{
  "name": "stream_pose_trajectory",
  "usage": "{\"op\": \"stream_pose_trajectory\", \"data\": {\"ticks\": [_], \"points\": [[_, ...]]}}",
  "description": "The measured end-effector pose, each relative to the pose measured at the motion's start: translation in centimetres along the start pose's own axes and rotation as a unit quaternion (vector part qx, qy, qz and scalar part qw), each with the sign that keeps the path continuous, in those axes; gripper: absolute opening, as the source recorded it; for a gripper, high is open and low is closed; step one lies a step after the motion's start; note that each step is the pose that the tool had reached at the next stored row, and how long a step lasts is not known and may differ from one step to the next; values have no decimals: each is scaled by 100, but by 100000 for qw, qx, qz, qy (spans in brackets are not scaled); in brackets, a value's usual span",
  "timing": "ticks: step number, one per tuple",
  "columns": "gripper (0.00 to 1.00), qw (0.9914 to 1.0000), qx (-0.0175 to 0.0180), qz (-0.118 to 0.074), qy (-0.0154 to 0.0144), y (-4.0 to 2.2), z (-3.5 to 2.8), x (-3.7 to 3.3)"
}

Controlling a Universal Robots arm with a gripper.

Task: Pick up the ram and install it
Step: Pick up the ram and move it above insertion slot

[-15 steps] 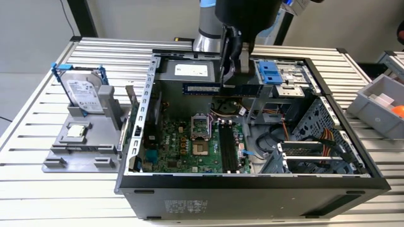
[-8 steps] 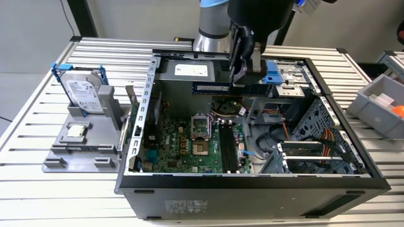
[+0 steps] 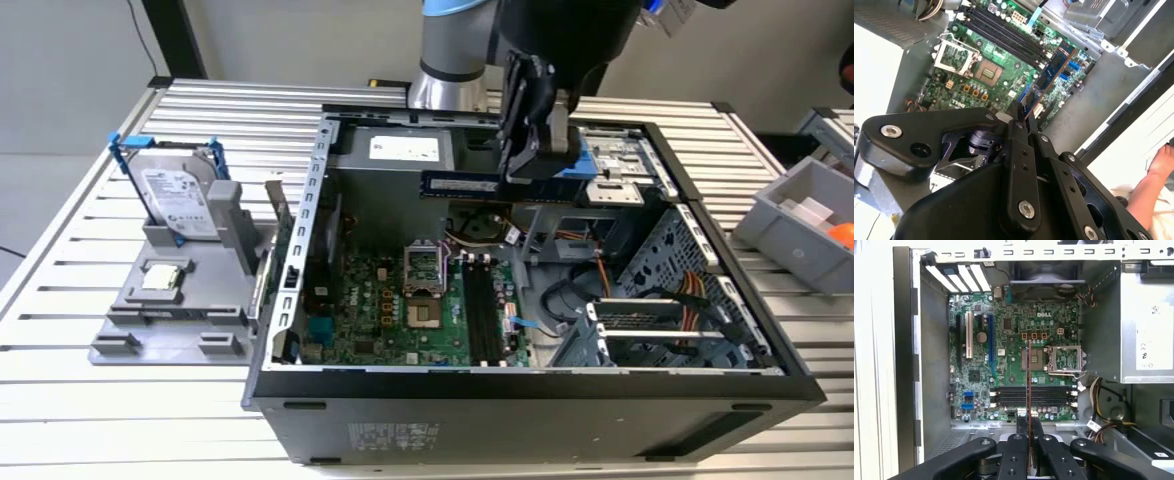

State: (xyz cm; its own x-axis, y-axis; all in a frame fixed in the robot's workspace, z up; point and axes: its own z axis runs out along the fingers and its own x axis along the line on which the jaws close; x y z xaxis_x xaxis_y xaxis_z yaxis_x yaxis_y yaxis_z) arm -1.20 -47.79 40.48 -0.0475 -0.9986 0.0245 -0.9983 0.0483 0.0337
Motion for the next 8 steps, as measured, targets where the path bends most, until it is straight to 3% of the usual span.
{"op": "stream_pose_trajectory", "data": {"ticks": [8], "points": [[0,99972,-58,2365,-79,-12,-1,-30]]}}
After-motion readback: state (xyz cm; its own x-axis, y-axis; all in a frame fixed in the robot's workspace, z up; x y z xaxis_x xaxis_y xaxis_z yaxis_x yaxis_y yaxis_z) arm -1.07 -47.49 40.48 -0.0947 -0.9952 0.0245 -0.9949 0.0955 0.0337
